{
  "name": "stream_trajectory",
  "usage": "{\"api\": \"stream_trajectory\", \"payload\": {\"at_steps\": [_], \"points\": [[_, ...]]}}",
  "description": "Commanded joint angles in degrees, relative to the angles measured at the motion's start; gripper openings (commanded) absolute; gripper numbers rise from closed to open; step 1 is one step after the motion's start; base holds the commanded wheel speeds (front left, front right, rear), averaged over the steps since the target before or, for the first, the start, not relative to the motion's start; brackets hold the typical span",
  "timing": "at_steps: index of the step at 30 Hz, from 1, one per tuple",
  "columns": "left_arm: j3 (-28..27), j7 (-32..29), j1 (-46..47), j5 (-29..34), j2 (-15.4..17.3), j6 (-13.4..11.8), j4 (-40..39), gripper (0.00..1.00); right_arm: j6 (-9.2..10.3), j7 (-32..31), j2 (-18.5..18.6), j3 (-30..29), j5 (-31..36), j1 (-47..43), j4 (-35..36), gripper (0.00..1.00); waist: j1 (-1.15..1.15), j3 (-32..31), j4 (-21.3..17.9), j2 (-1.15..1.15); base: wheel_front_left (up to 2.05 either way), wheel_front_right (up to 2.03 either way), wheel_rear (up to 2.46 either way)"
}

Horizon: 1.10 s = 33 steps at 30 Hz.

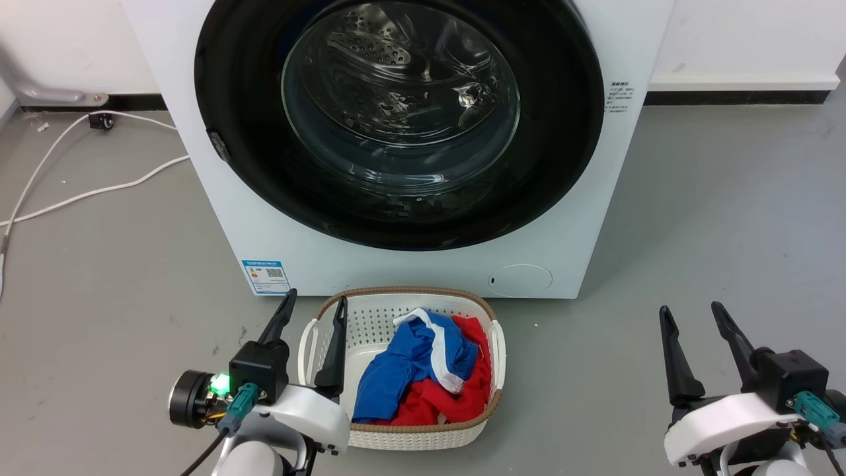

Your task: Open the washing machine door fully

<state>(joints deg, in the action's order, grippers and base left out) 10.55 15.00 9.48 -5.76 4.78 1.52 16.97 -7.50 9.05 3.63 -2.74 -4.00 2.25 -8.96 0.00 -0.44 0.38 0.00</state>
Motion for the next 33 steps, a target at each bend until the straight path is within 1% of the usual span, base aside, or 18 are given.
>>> {"api": "stream_trajectory", "payload": {"at_steps": [1,17,18,19,20,27,29,30,31,33], "points": [[-0.49,0.22,0.41,-0.07,-0.24,0.28,0.34,1.00,0.01,0.30,-0.23,-0.20,-0.43,-0.41,0.09,1.00,0.00,0.01,-0.06,0.00,0.00,0.00,0.00],[-1.95,0.21,0.48,-0.06,-1.02,0.84,1.50,1.00,0.02,0.56,-0.38,-0.30,-0.91,0.40,-1.10,1.00,0.00,0.16,0.18,0.00,0.00,0.00,0.00],[-2.04,0.21,0.44,-0.09,-1.06,0.89,1.52,1.00,0.02,0.44,-0.39,-0.40,-1.15,0.43,-1.20,0.88,0.00,0.17,0.20,0.00,0.00,0.00,0.00],[-2.11,0.22,0.43,-0.04,-1.10,0.90,1.51,1.00,0.02,0.38,-0.39,-0.43,-1.26,0.50,-1.29,0.18,0.00,0.20,0.21,0.00,0.00,0.00,0.00],[-2.18,0.21,0.43,-0.01,-1.13,0.96,1.47,1.00,0.02,0.16,-0.40,-0.44,-1.40,0.54,-1.46,0.00,0.00,0.22,0.23,0.00,0.00,0.00,0.00],[-2.61,0.21,0.34,0.17,-1.37,1.12,1.37,1.00,0.02,-0.20,-0.44,-0.87,-3.52,0.84,-1.94,0.00,0.00,0.40,0.21,0.00,0.00,0.00,0.00],[-2.74,0.21,0.31,0.19,-1.42,1.18,1.36,1.00,0.02,-0.33,-0.52,-1.48,-5.89,0.93,-2.06,0.00,0.00,0.43,0.20,0.00,0.00,0.00,0.00],[-2.79,0.21,0.30,0.20,-1.44,1.22,1.34,1.00,0.02,-0.57,-0.59,-1.91,-8.61,1.03,-2.12,0.00,0.00,0.44,0.19,0.00,0.00,0.00,0.00],[-2.82,0.21,0.28,0.22,-1.47,1.25,1.30,1.00,0.02,-0.95,-0.69,-2.48,-13.35,1.22,-2.19,0.00,0.00,0.45,0.18,0.00,0.00,0.00,0.00],[-2.99,0.21,0.22,0.17,-1.50,1.27,1.26,1.00,0.01,-2.19,-0.81,-2.60,-25.37,1.64,-2.02,0.00,0.00,0.47,0.15,0.00,0.00,0.00,0.00]]}}
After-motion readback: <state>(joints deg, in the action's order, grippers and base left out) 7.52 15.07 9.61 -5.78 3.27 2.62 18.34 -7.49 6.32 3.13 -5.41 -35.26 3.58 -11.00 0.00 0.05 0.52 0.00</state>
